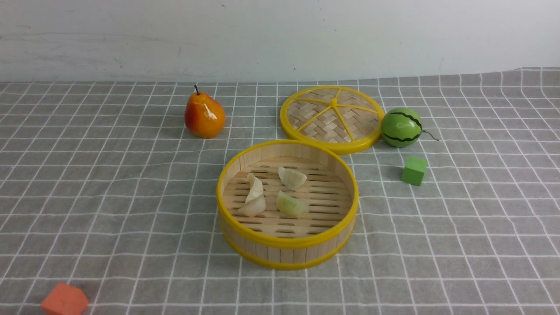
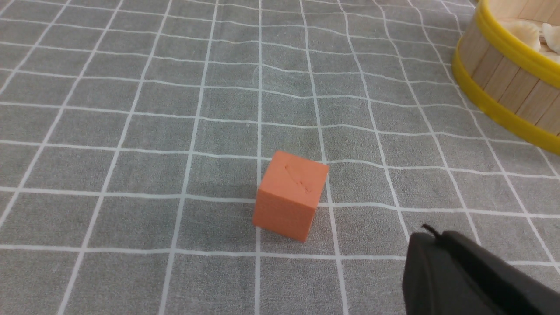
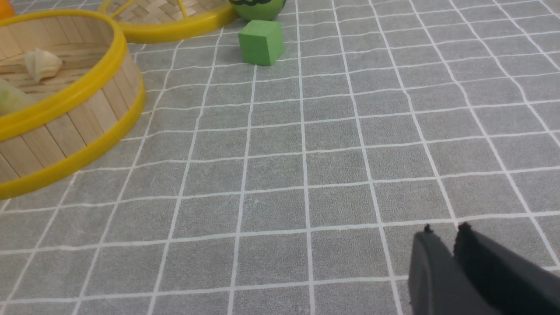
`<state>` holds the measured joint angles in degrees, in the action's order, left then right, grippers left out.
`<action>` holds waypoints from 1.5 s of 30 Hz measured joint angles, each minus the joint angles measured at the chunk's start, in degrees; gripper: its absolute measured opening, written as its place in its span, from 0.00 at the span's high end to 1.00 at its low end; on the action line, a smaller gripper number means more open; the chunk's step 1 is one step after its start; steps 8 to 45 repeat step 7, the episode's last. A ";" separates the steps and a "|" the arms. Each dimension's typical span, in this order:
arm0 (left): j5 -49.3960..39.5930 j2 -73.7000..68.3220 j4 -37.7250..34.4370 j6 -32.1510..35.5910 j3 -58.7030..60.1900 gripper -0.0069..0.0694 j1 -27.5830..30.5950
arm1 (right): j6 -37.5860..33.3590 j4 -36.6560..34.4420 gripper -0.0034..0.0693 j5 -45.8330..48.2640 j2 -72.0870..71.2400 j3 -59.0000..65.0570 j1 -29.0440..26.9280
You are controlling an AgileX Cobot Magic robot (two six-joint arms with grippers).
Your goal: Put the dumplings into the steamer on the table with the grey tablecloth.
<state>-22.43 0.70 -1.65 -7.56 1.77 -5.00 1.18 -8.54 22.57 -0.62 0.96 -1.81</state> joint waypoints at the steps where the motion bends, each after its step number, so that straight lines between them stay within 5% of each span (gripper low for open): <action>1: 0.00 0.00 0.00 0.00 0.00 0.90 0.00 | 0.00 0.00 0.84 0.00 0.00 0.00 0.00; 45: 0.00 0.00 0.00 0.00 0.00 0.89 0.00 | 0.00 0.00 0.83 0.00 0.00 0.00 0.00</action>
